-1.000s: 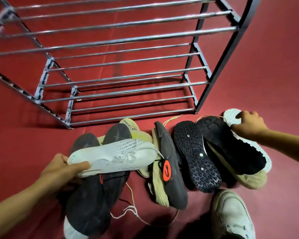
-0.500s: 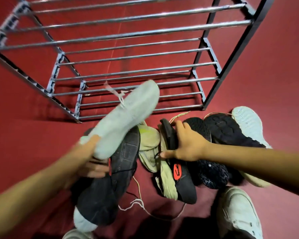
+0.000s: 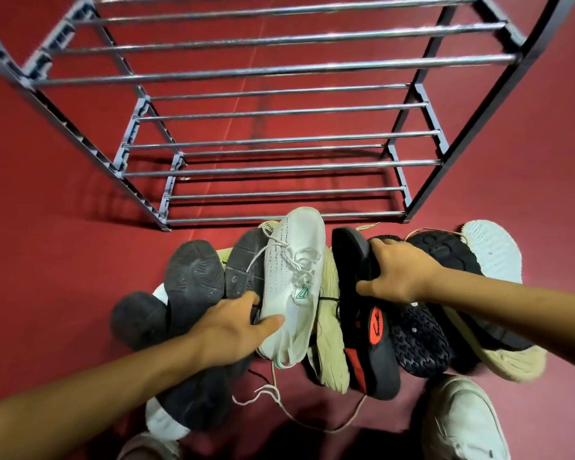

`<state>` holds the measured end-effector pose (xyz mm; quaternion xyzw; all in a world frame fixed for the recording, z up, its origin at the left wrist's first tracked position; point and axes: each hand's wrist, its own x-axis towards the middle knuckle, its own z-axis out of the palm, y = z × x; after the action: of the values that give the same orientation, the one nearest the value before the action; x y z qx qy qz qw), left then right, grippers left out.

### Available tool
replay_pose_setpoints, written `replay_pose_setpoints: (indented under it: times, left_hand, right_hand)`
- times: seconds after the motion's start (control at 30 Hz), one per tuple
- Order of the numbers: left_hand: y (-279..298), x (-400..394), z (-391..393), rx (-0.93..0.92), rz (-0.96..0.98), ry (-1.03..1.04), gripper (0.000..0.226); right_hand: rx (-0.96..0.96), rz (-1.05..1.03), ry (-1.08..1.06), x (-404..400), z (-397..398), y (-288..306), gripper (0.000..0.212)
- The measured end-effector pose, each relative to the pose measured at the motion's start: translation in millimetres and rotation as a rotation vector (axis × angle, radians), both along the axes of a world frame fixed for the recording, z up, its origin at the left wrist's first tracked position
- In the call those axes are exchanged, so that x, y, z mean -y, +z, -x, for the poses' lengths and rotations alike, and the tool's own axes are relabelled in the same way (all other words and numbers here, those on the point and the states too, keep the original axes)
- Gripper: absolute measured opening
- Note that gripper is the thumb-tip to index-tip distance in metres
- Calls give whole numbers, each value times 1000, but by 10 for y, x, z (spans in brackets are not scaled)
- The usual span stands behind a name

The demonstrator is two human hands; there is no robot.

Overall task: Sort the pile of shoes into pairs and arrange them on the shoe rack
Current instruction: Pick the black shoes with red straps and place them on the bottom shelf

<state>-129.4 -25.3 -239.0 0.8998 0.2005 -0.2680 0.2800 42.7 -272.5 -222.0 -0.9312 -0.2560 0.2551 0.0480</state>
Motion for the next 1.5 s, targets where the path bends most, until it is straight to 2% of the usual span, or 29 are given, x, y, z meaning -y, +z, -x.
replay_pose_setpoints:
  times: [0.07, 0.17, 0.27, 0.33, 0.4, 0.5, 0.53, 0.6, 0.67, 0.73, 0.8, 0.9, 0.97, 1.13, 1.27, 1.33, 1.4, 1.5]
  left_hand:
    - [-26, -17, 42, 49, 39, -28, 66]
    - [-34, -169, 92, 155, -33, -24, 50]
    - [-6, -383, 85, 277, -85, 135, 29]
    - [19, -509, 53, 359, -137, 268, 27]
    - [33, -625, -1, 372, -222, 357, 51]
    - [15, -724, -118, 139, -288, 438, 126]
    - [5, -706, -134, 62, -324, 416, 142]
    - [-52, -617, -155, -2, -391, 287, 153]
    - [-69, -599, -216, 13, -394, 215, 145]
    - [-22, -798, -277, 85, -334, 292, 120]
    - [79, -1132, -209, 183, -208, 523, 92]
    - [231, -1500, 116, 371, 207, 891, 52]
    - [324, -1546, 280, 416, 403, 969, 51]
    - [476, -1329, 215, 511, 578, 1012, 49]
    - [370, -1157, -11, 487, 631, 961, 43]
    - [166, -1094, -109, 416, 534, 898, 35]
    - [-60, -1007, -159, 290, 284, 715, 41]
    - [-214, -894, -145, 201, 39, 698, 46]
  right_hand:
    - [-87, 58, -35, -3, -32, 54, 60]
    - [-149, 111, -98, 26, -80, 74, 59]
    - [-293, 125, -228, 38, -127, 87, 58]
    - [-324, 153, -222, 42, -152, 90, 61]
    - [-274, 156, -166, 40, -161, 117, 68]
    - [-115, 190, -60, 9, -158, 164, 79]
    - [-87, 201, -37, -26, -144, 184, 79]
    - [-74, 220, -14, -83, -114, 204, 79]
    - [-56, 239, 11, -113, -98, 214, 78]
    - [-16, 249, 32, -129, -102, 242, 75]
    - [54, 227, 46, -137, -127, 275, 71]
    - [181, 130, 40, -126, -185, 318, 67]
    - [245, 56, 34, -143, -206, 346, 64]
    - [290, -47, 70, -331, -152, 420, 54]
    - [258, 73, 78, -394, -142, 486, 45]
    - [164, 241, 66, -327, -225, 475, 53]
    - [-70, 360, -34, -225, -298, 423, 58]
    - [-457, 317, -264, -101, -246, 306, 68]
